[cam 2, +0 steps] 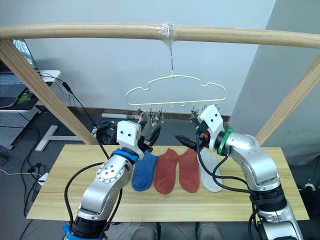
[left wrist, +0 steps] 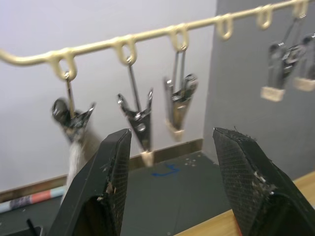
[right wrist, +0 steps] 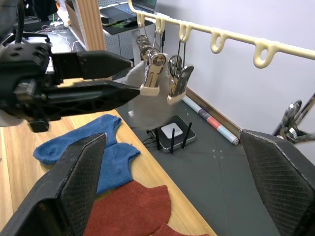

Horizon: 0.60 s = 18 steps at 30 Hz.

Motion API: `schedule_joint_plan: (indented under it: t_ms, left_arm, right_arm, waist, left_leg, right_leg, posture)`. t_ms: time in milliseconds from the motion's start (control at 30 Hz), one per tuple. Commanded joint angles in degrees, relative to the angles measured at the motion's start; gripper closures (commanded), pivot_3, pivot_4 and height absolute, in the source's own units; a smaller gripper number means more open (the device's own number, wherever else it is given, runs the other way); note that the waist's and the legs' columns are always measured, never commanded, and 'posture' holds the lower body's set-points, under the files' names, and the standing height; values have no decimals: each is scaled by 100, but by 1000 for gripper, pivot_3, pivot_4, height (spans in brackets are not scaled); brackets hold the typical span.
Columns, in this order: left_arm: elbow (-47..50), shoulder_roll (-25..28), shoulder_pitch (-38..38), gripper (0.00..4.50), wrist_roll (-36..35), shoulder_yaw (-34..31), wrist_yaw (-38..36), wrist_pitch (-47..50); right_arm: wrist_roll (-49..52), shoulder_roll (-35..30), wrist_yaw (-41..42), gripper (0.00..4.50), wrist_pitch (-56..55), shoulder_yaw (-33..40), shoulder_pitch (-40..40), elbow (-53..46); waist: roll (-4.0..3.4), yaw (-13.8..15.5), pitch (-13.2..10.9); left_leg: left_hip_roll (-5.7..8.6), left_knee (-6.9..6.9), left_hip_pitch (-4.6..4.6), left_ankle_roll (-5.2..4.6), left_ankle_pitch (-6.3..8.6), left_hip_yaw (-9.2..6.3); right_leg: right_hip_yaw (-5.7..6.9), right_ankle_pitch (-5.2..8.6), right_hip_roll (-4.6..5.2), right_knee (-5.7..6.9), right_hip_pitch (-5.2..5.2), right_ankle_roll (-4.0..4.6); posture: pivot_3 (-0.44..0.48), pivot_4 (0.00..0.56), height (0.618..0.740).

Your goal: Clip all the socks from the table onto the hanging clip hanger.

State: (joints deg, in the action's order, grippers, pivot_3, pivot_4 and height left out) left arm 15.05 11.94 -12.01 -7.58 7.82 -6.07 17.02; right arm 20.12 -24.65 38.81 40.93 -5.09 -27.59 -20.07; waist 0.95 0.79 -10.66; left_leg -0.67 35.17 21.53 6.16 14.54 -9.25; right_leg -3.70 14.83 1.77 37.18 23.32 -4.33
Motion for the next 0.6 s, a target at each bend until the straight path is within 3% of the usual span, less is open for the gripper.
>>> schedule_joint_plan:
  t_ms: [33,367,600]
  left_arm:
    - [-393,-216,-322,1801,163,-248,180,-398]
    - [-1547,-535,-900,1801,246,-421,4,-1092]
    - [-1821,-640,-1029,1801,283,-451,-20,-1282]
  right_arm:
    - [269,-116,123,0,-135,283,-248,-333]
    - [508,-216,110,0,-119,321,-504,-342]
    - [579,-179,5,0,-77,343,-574,-349]
  waist:
    - [0,-2,0]
    - [0,-56,0]
    - [0,-87,0]
  left_leg:
    - [0,2,0,-1,-1,0]
    - [1,3,2,0,-1,-1]
    - [1,4,-1,0,-1,-2]
  right_leg:
    - [1,-1,0,1,0,-1]
    - [2,-2,1,-2,-3,0]
    - [2,-2,0,2,-3,0]
  posture:
    - [74,161,740]
    - [59,166,740]
    - [59,166,740]
